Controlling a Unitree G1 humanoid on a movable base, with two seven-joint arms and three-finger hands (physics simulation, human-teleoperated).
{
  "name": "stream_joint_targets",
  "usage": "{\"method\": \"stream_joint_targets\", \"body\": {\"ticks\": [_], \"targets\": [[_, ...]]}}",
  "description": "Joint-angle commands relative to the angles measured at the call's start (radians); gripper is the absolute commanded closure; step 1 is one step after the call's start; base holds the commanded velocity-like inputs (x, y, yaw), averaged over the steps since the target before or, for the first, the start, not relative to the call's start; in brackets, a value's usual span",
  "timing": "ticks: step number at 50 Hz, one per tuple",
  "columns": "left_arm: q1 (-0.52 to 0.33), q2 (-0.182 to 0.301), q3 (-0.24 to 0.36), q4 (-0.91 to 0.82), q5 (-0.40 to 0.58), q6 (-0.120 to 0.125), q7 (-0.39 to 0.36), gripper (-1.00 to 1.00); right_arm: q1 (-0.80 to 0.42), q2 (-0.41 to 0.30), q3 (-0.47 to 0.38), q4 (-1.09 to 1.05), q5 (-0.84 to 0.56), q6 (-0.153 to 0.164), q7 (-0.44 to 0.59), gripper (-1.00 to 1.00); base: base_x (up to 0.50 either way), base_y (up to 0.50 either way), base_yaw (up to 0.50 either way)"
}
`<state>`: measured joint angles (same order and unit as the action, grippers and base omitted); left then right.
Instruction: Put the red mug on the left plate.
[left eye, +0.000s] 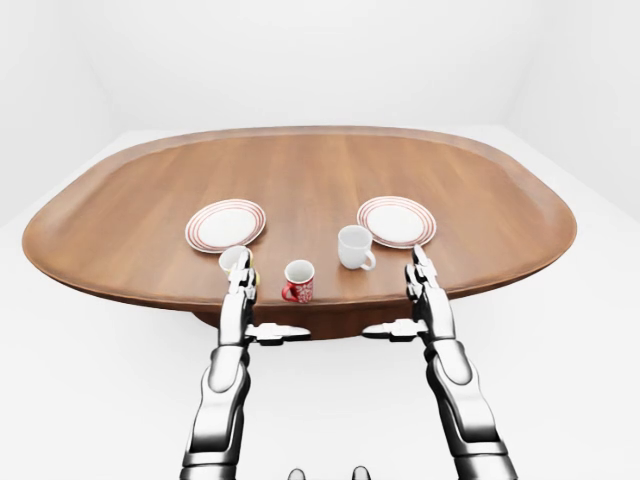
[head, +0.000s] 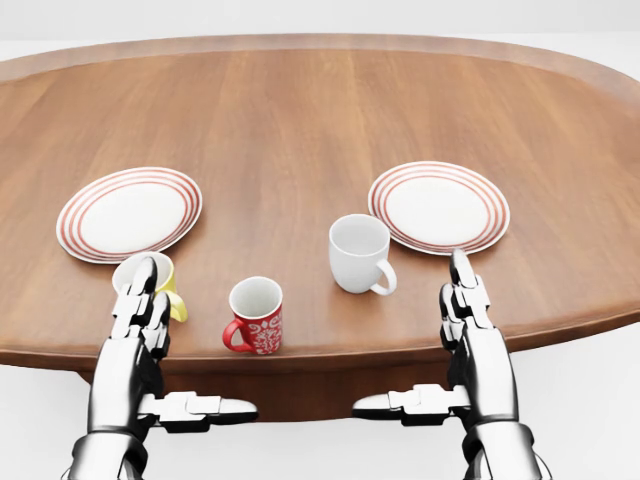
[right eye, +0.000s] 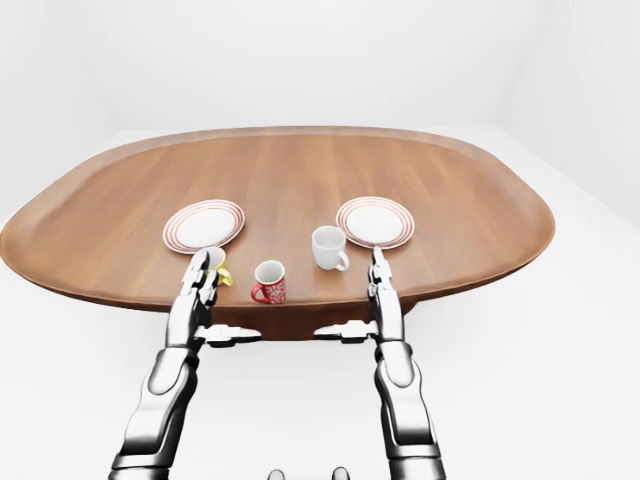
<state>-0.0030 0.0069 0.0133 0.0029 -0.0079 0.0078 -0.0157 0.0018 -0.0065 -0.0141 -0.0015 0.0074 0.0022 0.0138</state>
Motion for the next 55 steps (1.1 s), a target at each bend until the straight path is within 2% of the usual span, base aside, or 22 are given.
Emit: {"method": "stream_joint_targets", "body": {"ticks": [1, 5, 9, 21, 26, 28, 30, 31, 32, 33, 34, 37, 40, 41, 45, 49, 55], "targets": [[-0.006, 0.011, 0.018, 0.002, -0.008, 0.017, -0.025, -1.0, 0.014, -0.01, -0.019, -0.02, -0.018, 0.001, -0.005, -1.0, 0.0, 0.0, 0.0], [-0.011, 0.01, 0.018, 0.009, -0.008, 0.018, -0.024, -1.0, 0.02, -0.01, -0.013, -0.027, -0.015, -0.007, 0.011, -1.0, 0.0, 0.0, 0.0], [0.006, 0.009, 0.011, -0.021, -0.003, 0.021, -0.025, -1.0, 0.048, -0.013, -0.01, -0.072, -0.022, 0.009, 0.021, -1.0, 0.0, 0.0, 0.0], [0.007, 0.008, 0.012, -0.022, -0.005, 0.021, -0.029, -1.0, 0.049, -0.009, -0.013, -0.068, -0.029, 0.005, 0.024, -1.0, 0.0, 0.0, 0.0], [0.025, 0.005, 0.006, -0.053, 0.001, 0.028, -0.028, -1.0, 0.057, -0.01, -0.009, -0.082, -0.036, 0.009, 0.029, -1.0, 0.0, 0.0, 0.0], [0.051, 0.003, 0.0, -0.093, 0.01, 0.028, -0.022, -1.0, 0.104, -0.023, 0.015, -0.15, -0.052, 0.009, 0.078, -1.0, 0.0, 0.0, 0.0], [0.08, -0.002, 0.004, -0.137, 0.012, 0.022, -0.008, -1.0, 0.185, -0.028, 0.03, -0.258, -0.022, -0.019, 0.16, -1.0, 0.0, 0.0, 0.0], [0.136, -0.005, 0.01, -0.213, 0.017, 0.016, 0.008, -1.0, 0.304, -0.032, 0.031, -0.408, -0.019, -0.063, 0.183, -1.0, 0.0, 0.0, 0.0], [0.14, -0.005, 0.01, -0.218, 0.018, 0.016, 0.009, -1.0, 0.312, -0.027, 0.027, -0.416, -0.022, -0.066, 0.19, -1.0, 0.0, 0.0, 0.0], [0.216, -0.007, 0.01, -0.309, 0.013, -0.006, 0.005, -1.0, 0.42, -0.029, 0.018, -0.522, 0.012, -0.089, 0.225, -1.0, 0.0, 0.0, 0.0], [0.254, -0.009, 0.009, -0.349, 0.014, -0.019, 0.002, -1.0, 0.468, -0.025, 0.011, -0.558, 0.023, -0.089, 0.245, -1.0, 0.0, 0.0, 0.0], [0.38, -0.015, 0.011, -0.46, -0.008, -0.093, -0.032, -1.0, 0.599, 0.001, -0.02, -0.625, 0.059, -0.089, 0.295, -1.0, 0.0, 0.0, 0.0], [0.504, -0.028, 0.025, -0.532, -0.041, -0.095, -0.072, -1.0, 0.671, 0.045, -0.074, -0.649, 0.077, -0.089, 0.313, -1.0, 0.0, 0.0, 0.0], [0.511, -0.034, 0.032, -0.529, -0.036, -0.095, -0.073, -1.0, 0.674, 0.057, -0.086, -0.65, 0.08, -0.089, 0.322, -1.0, 0.0, 0.0, 0.0], [0.465, -0.045, 0.06, -0.496, -0.04, -0.095, -0.073, -1.0, 0.636, 0.102, -0.157, -0.633, 0.117, -0.089, 0.345, -1.0, 0.0, 0.0, 0.0], [0.448, -0.051, 0.053, -0.486, -0.009, -0.095, -0.06, -1.0, 0.628, 0.133, -0.168, -0.635, 0.101, -0.089, 0.384, -1.0, 0.0, 0.0, 0.0], [0.449, -0.049, 0.058, -0.483, -0.014, -0.095, -0.064, -1.0, 0.614, 0.144, -0.173, -0.629, 0.095, -0.089, 0.401, -1.0, 0.0, 0.0, 0.0]]}}
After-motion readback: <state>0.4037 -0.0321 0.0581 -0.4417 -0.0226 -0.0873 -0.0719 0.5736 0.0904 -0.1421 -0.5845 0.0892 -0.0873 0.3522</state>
